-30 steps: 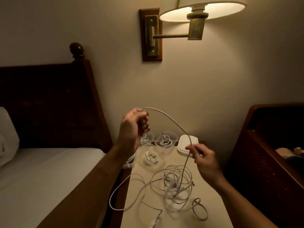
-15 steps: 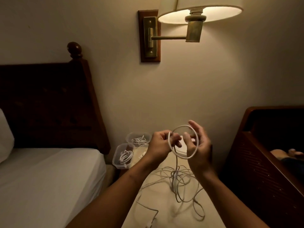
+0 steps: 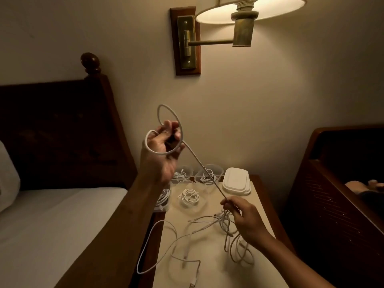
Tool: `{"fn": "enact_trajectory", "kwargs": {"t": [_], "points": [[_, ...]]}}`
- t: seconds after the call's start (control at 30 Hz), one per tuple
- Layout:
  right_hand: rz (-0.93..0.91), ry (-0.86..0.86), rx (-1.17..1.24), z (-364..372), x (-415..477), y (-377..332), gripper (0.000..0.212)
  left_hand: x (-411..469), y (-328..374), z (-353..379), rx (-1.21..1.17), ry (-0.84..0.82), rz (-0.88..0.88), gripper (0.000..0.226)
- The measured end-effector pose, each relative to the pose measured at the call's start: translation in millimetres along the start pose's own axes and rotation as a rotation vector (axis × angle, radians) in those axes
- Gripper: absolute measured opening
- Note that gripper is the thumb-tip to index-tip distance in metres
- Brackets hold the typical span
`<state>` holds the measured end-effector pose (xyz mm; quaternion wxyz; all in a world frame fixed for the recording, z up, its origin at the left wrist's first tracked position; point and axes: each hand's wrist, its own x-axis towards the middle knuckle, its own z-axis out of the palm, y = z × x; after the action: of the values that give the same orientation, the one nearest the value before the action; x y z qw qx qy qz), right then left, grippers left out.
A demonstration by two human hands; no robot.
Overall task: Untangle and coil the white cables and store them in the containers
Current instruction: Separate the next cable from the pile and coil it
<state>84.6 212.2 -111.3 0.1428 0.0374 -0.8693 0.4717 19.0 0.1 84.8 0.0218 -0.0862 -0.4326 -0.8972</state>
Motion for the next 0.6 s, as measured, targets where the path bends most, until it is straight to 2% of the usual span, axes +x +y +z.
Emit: {"fn": "enact_trajectory", "kwargs": {"t": [0.07, 0.17, 0.23, 0.27, 0.33, 0.37, 0.43, 0.5, 0.6], "points": [[0.031, 0.038, 0.067, -9, 8, -5, 0.022, 2, -1, -16, 0.157, 0.07, 0.106, 0.027], [0.034, 0.089, 0.023, -21, 16, -18, 0.019, -3, -16, -38, 0.684, 0.055, 0.248, 0.013], [-0.031, 0.083, -0.103, -27, 21, -26, 0.019, -12, -32, -42, 0.873, -0.095, 0.105, 0.005], [-0.094, 0.074, -0.187, -30, 23, -31, 0.019, -17, -42, -43, 0.941, -0.189, 0.021, 0.009], [-0.22, 0.038, -0.349, -31, 26, -45, 0.016, -28, -61, -39, 1.05, -0.334, -0.077, 0.029], [-0.252, 0.02, -0.408, -32, 27, -54, 0.013, -31, -66, -35, 1.1, -0.348, -0.096, 0.04], [-0.251, -0.032, -0.493, -33, 27, -69, 0.01, -33, -70, -29, 1.107, -0.361, -0.16, 0.051], [-0.191, -0.079, -0.533, -34, 28, -73, 0.012, -34, -71, -21, 1.014, -0.401, -0.225, 0.047], [-0.134, -0.138, -0.504, -34, 31, -67, 0.022, -28, -74, -20, 0.815, -0.406, -0.137, 0.04]]}}
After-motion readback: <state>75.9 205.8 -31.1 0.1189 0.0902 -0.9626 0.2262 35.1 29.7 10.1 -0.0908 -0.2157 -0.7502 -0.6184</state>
